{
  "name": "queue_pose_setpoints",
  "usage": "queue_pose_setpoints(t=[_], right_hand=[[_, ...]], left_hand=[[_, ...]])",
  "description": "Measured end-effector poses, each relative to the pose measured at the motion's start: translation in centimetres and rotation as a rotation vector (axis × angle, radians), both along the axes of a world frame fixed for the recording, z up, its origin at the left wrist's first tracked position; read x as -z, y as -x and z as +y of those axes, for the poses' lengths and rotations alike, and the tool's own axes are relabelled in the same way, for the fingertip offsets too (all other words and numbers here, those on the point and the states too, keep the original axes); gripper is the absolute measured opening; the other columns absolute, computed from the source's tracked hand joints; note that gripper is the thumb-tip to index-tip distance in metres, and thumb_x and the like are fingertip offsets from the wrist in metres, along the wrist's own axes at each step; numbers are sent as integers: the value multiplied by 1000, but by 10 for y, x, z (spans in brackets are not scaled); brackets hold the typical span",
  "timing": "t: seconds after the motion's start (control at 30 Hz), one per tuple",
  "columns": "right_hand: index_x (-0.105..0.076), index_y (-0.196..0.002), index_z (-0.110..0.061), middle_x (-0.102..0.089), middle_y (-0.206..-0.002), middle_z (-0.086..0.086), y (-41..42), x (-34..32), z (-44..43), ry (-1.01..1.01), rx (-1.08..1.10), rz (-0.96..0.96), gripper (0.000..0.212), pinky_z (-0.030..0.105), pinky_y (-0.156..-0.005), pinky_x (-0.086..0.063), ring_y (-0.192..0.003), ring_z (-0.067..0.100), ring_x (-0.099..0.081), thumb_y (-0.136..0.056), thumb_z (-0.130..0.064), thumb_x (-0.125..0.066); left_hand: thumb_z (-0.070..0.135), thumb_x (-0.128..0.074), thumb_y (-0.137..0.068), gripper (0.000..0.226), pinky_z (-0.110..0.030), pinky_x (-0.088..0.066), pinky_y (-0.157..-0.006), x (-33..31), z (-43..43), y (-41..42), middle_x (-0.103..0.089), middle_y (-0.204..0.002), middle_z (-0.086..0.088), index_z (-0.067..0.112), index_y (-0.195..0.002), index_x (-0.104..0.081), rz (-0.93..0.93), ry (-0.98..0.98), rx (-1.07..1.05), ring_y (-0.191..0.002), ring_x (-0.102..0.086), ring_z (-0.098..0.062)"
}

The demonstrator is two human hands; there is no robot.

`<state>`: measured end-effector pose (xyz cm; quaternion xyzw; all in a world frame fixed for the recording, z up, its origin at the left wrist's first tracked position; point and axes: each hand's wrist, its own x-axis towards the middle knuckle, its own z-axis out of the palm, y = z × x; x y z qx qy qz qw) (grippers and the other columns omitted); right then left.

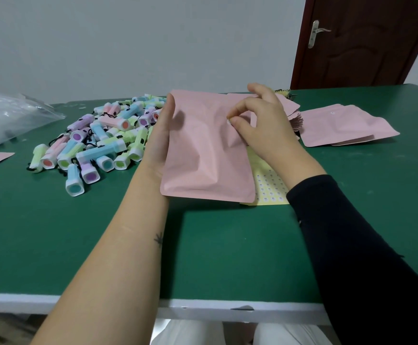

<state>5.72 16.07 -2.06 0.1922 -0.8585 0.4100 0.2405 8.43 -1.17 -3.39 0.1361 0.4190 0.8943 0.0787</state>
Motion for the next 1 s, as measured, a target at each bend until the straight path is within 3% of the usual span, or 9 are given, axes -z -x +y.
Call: queue_pose_setpoints(t=[0.17,0.33,0.43,0.53,0.57,0.63,0.7,0.83,1.0], right_hand=[[-71,-88,-17,-37,-149,5,-1,1,-2,59,13,16,9,-10,-82,-16,-138,19,-33,-89,-11,-64],[-71,-99,-14,-38,-146,7,-2,3,-4,126,0,-2,14,-12,-79,-18,-130,7,-37,-88,-7,-66],[-57,-127,-15,-40,-144,5,-1,2,-5,132,5,-27,42,3,-96,-31,-116,-1,-47,-87,-12,-69],[-39,-142,-17,-46,-137,1,2,4,-5,363,14,-242,66,29,-100,-44,-120,14,-51,-85,-21,-72],[-44,-138,-17,-54,-128,0,1,4,-5,482,-13,-354,61,30,-92,-50,-112,14,-57,-85,-24,-73],[-65,-109,-15,-72,-98,-4,2,6,-5,692,-158,-545,25,25,-71,-56,-85,11,-68,-86,-24,-71],[-70,-87,-17,-75,-80,-6,2,8,-5,749,-228,-584,5,23,-61,-57,-69,8,-70,-86,-22,-71],[-71,-81,-16,-76,-81,-2,7,12,-4,771,-212,-571,5,28,-70,-57,-70,12,-70,-82,-17,-76],[-66,-92,-4,-66,-84,7,9,12,-3,728,-144,-513,16,27,-61,-51,-71,17,-60,-82,-13,-74]], left_hand=[[55,-36,-101,64,-37,-58,-81,-1,0,-1,-72,-111,-13,5,-103,-77,9,8,34,-104,-70,-27],[54,-40,-100,63,-41,-56,-89,1,-1,3,-68,-121,-16,2,-121,-68,18,-2,35,-112,-66,-30],[58,-37,-99,71,-46,-43,-108,4,-2,7,-53,-142,-18,3,-142,-49,16,8,81,-130,-52,-34],[60,-36,-99,69,-45,-51,-97,4,-2,9,-64,-127,-17,3,-126,-64,6,-49,146,-119,-61,-33],[60,-37,-98,69,-46,-51,-96,4,-2,9,-65,-125,-17,3,-124,-66,5,-75,170,-117,-62,-33],[61,-40,-97,70,-47,-48,-101,4,-2,10,-63,-128,-18,3,-127,-64,-5,-104,178,-122,-59,-34],[61,-40,-97,68,-47,-50,-98,4,-2,10,-65,-126,-18,3,-120,-69,-7,-106,173,-120,-60,-34],[57,-40,-99,64,-46,-54,-93,4,0,10,-67,-122,-17,3,-113,-72,-21,-90,135,-115,-64,-33],[42,-43,-101,52,-45,-58,-81,0,3,9,-71,-112,-18,2,-102,-76,-105,-28,50,-101,-70,-34]])
